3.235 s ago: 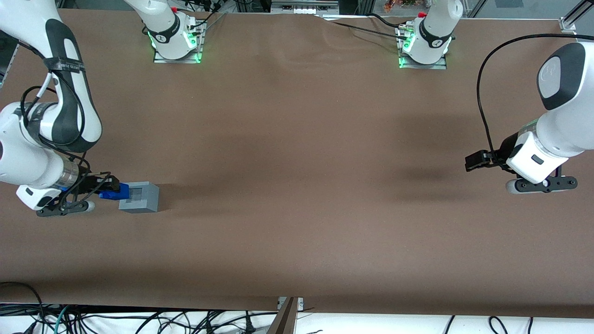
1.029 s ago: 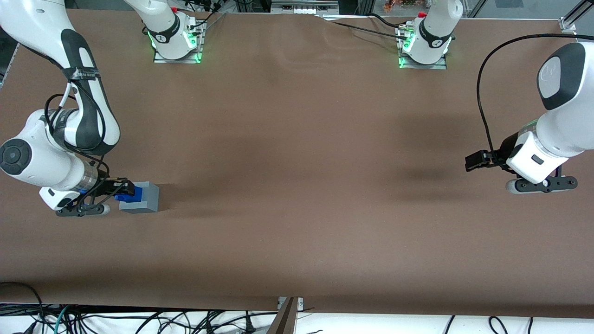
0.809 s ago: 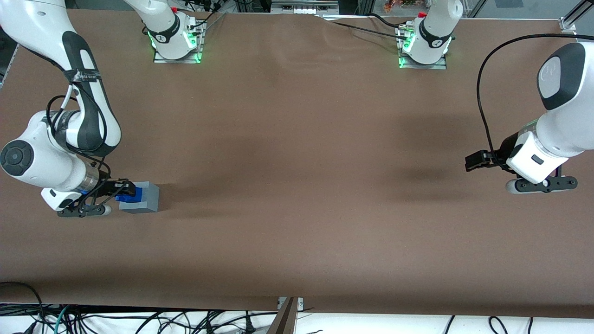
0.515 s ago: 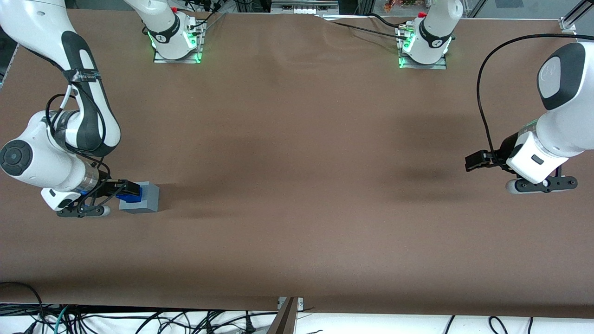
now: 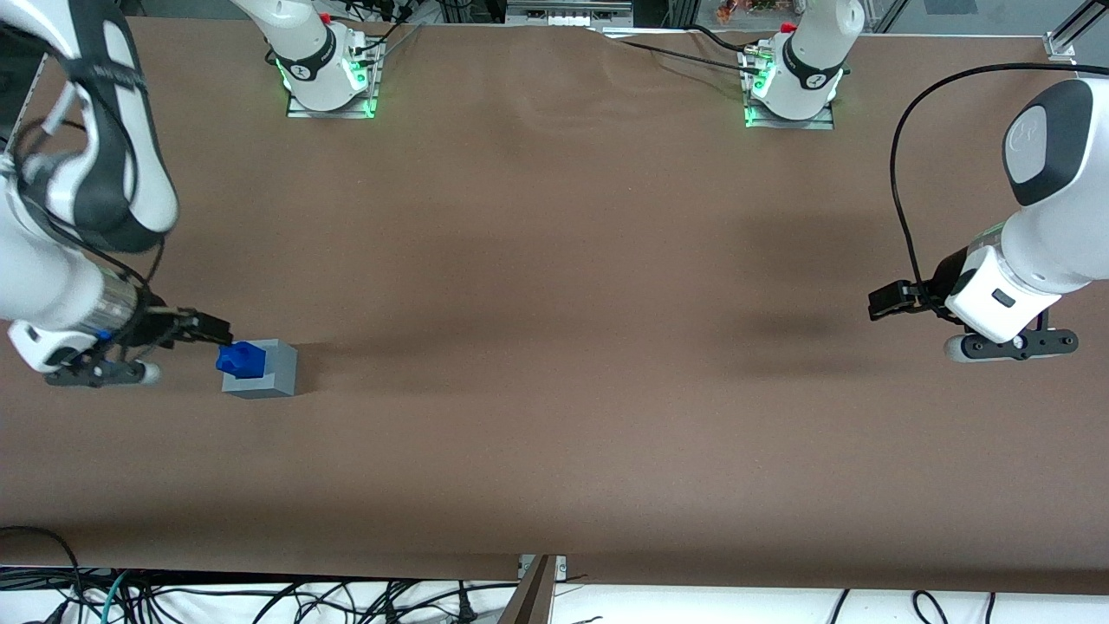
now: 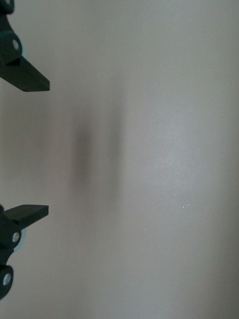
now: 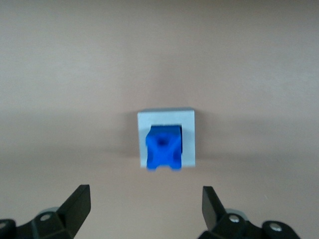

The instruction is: Insert blue part into gray base with right arm

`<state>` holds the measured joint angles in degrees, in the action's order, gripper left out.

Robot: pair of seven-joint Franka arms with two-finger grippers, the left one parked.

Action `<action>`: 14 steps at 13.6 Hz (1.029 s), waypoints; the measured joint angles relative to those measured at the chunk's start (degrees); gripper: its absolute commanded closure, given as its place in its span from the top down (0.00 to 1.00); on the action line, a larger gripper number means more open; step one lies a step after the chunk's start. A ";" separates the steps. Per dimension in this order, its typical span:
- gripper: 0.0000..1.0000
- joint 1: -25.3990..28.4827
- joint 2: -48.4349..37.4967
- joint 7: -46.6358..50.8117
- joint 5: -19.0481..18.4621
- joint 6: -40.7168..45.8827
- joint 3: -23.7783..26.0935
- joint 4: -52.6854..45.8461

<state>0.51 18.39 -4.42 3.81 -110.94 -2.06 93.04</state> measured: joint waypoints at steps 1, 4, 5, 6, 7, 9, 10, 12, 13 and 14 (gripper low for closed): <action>0.99 -0.01 -3.03 0.02 0.00 3.41 -0.04 -0.12; 0.99 -0.01 -11.28 1.53 -0.01 13.15 0.01 -0.16; 0.99 0.02 -13.11 1.85 -0.01 15.09 0.08 -0.28; 0.99 0.08 -14.13 1.95 -0.01 17.04 0.17 -0.71; 0.99 0.19 -14.49 2.02 -0.01 18.75 0.34 -1.29; 0.99 0.41 -14.39 2.12 -0.01 20.77 0.80 -1.75; 0.99 0.44 -14.31 2.12 -0.12 21.38 0.92 -1.75; 0.99 0.44 -14.20 2.12 -1.06 21.91 0.94 -1.82; 0.99 0.44 -14.11 2.11 -1.65 21.93 0.95 -2.14; 0.99 0.47 -13.99 2.11 -1.99 21.99 0.99 -2.61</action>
